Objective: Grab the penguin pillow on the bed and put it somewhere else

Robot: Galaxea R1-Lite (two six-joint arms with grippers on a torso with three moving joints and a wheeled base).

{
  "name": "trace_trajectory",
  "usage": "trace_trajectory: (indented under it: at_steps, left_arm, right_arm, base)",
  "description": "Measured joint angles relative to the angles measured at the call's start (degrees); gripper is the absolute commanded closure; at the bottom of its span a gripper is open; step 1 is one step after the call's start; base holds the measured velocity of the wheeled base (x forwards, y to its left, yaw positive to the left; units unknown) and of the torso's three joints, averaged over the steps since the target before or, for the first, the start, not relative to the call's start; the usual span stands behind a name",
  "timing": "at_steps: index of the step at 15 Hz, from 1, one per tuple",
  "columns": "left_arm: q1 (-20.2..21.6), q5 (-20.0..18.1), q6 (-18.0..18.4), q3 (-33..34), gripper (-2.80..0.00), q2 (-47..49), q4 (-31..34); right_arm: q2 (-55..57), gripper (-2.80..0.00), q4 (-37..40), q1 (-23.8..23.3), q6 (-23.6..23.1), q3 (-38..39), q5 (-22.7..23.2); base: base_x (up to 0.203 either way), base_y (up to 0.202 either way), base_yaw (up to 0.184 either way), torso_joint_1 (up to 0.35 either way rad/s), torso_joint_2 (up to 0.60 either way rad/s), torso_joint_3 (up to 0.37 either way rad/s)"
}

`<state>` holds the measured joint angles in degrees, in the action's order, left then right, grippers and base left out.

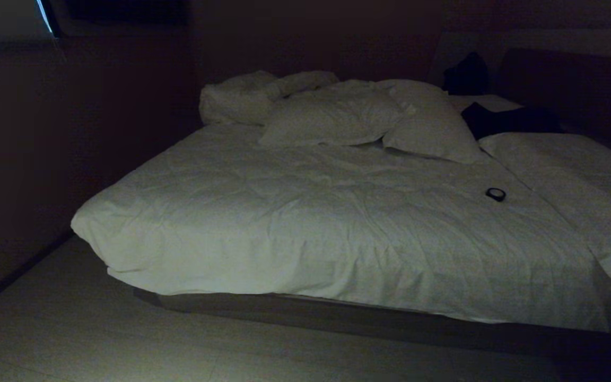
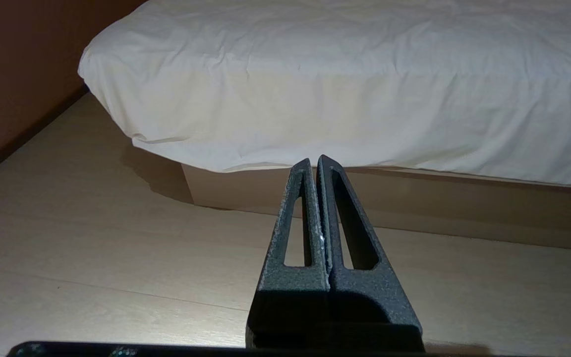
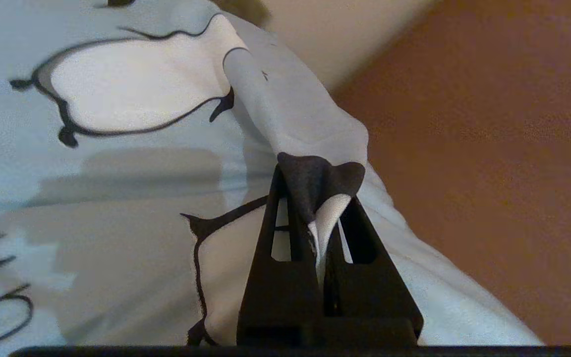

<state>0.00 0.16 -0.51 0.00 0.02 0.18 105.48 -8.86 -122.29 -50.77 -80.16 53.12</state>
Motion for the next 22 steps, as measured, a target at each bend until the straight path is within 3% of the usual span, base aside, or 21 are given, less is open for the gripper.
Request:
trace_trajectory:
  at_steps: [7,22]
  left_arm:
    - [0.0,0.0,0.0,0.0,0.00,0.0,0.0]
    - [0.0,0.0,0.0,0.0,0.00,0.0,0.0]
  right_arm:
    - [9.9,0.00,-3.8,-6.1,-2.0,-6.6,2.2]
    - [23.1,0.00,-12.1,-8.8,-6.8,-5.8,2.0]
  base:
    - [0.000,0.000,0.000,0.000,0.00,0.000]
    - [0.000,0.000,0.000,0.000,0.00,0.000]
